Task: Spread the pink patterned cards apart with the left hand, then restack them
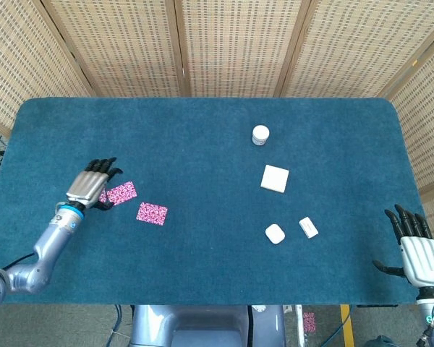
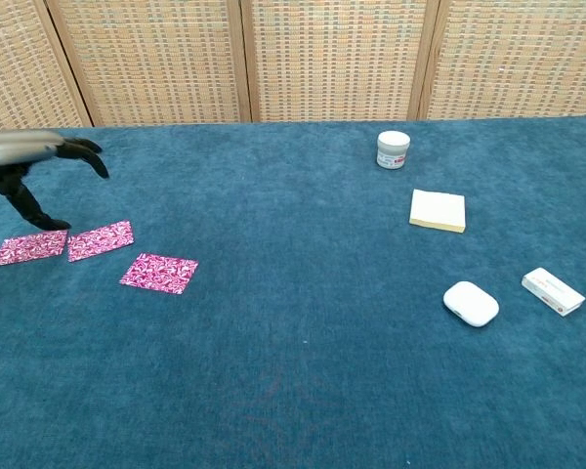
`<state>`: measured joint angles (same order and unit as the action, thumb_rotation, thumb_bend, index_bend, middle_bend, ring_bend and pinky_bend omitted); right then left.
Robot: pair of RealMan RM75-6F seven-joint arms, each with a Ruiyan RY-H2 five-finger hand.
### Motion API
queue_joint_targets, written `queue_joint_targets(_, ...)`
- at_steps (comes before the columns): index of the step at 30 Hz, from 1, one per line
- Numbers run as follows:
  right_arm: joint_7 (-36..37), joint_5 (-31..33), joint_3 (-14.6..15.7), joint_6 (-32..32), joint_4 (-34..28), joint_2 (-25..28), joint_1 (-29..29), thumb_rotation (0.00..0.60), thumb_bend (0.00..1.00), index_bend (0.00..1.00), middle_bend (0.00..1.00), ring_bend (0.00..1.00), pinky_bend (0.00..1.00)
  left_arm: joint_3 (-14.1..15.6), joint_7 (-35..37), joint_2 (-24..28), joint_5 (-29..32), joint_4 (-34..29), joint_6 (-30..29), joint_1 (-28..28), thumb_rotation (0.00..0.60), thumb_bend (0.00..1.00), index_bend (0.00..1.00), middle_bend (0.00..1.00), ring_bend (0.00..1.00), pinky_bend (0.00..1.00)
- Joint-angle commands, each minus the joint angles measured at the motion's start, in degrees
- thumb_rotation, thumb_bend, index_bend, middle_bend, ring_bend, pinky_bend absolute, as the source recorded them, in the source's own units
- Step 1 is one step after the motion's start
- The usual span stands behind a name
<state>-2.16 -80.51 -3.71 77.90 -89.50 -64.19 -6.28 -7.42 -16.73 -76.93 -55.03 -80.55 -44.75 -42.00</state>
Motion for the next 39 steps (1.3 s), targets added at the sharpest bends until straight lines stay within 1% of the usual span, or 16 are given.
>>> queue_joint_targets(1, 0.17, 0.06, -0.01, -0.07, 0.05, 0.04, -0.02, 0.600, 0.00, 0.00, 0.00, 0.00, 0.00, 1.07, -3.79, -2.06, 0.89, -1.70, -0.67, -1.44, 0.600, 0.28, 0.21, 0.00, 0.00, 0.00)
queue_joint_targets(8, 0.99, 0.15, -0.07, -0.28, 0.17, 0.25, -0.06, 0.600, 0.00, 0.00, 0.00, 0.00, 0.00, 1.96, -7.96, -5.63, 3.57, -2.58, -1.28, -3.02, 0.600, 0.28, 0.23, 0.00, 0.00, 0.00)
queue_joint_targets(17, 2.31, 0.14, -0.03, -0.62, 0.33, 0.57, -0.11, 0.600, 0.00, 0.00, 0.00, 0.00, 0.00, 2.71, -7.89, -9.10, 4.29, -1.78, -0.95, -3.59, 0.600, 0.27, 0.23, 0.00, 0.00, 0.00)
queue_joint_targets(20, 2.59, 0.22, -0.05, -0.92, 0.43, 0.63, -0.24, 0.600, 0.00, 0.00, 0.00, 0.00, 0.00, 2.76, -7.69, -10.74, 4.65, -0.52, -1.02, -3.73, 0.600, 0.28, 0.23, 0.00, 0.00, 0.00)
queue_joint_targets(23, 2.58, 0.24, -0.05, -0.99, 0.46, 0.63, -0.29, 0.600, 0.00, 0.00, 0.00, 0.00, 0.00, 2.95, -7.88, -11.46, 4.61, 0.09, -1.24, -3.84, 0.600, 0.28, 0.24, 0.00, 0.00, 0.00)
queue_joint_targets(26, 2.65, 0.26, -0.02, -0.94, 0.49, 0.63, -0.22, 0.600, 0.00, 0.00, 0.00, 0.00, 0.00, 3.02, -8.16, -11.79, 4.82, 0.32, -1.60, -3.89, 0.600, 0.30, 0.28, 0.00, 0.00, 0.00)
queue_joint_targets(35, 2.76, 0.31, -0.04, -1.00, 0.56, 0.64, -0.27, 0.600, 0.00, 0.00, 0.00, 0.00, 0.00, 3.08, -8.52, -11.63, 5.43, 0.07, -2.01, -4.01, 0.600, 0.31, 0.29, 0.00, 0.00, 0.00)
queue_joint_targets(39, 2.75, 0.32, -0.04, -0.95, 0.52, 0.65, -0.25, 0.600, 0.00, 0.00, 0.00, 0.00, 0.00, 3.55, -8.97, -11.76, 5.43, 0.34, -2.33, -3.90, 0.600, 0.31, 0.29, 0.00, 0.00, 0.00)
